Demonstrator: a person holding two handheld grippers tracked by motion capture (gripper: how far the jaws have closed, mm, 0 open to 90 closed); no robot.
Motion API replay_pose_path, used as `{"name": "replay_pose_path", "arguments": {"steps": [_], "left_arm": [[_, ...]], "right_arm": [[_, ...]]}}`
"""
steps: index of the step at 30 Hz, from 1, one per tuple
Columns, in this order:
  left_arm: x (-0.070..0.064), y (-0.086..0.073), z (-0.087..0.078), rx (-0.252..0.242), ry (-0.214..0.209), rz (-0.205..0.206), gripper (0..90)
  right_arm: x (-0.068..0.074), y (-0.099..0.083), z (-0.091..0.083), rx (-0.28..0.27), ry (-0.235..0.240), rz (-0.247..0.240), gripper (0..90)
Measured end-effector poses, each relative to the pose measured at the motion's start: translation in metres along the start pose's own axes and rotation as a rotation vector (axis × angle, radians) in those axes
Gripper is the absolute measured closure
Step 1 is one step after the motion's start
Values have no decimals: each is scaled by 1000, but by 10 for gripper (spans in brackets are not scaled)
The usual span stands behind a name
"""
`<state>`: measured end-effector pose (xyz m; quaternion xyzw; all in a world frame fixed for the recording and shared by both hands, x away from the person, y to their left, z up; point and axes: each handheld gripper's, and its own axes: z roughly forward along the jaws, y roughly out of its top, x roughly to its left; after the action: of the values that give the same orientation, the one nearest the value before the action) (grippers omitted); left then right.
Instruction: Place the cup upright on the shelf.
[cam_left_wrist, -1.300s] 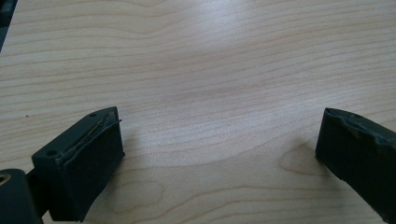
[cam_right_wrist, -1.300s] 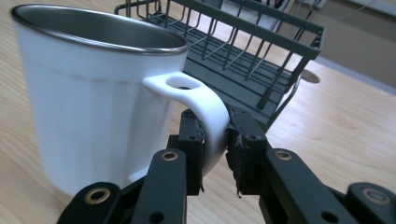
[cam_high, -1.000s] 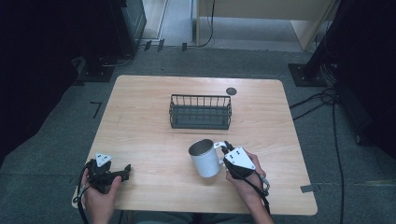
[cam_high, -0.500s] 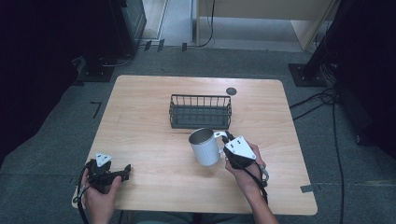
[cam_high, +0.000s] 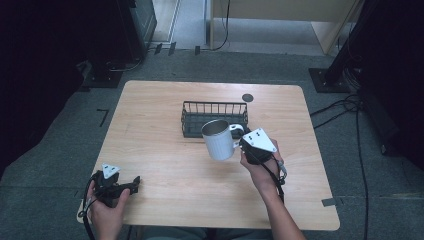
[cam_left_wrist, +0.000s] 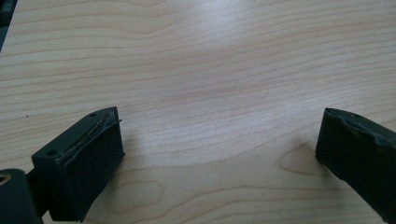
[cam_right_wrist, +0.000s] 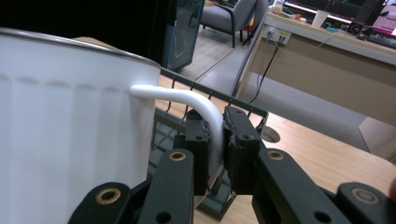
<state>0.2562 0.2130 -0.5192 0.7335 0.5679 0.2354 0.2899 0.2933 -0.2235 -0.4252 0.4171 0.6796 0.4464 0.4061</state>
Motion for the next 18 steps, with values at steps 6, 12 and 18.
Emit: {"name": "replay_pose_path", "arguments": {"steps": [6, 12, 18], "left_arm": [[0, 0, 0, -1, -1, -2, 9], [0, 0, 0, 0, -1, 0, 9], [0, 0, 0, 1, -1, -2, 9]], "right_arm": [[-4, 11, 7, -6, -8, 2, 813], [-9, 29, 17, -28, -18, 3, 813], [-11, 41, 29, -33, -25, 1, 813]]}}
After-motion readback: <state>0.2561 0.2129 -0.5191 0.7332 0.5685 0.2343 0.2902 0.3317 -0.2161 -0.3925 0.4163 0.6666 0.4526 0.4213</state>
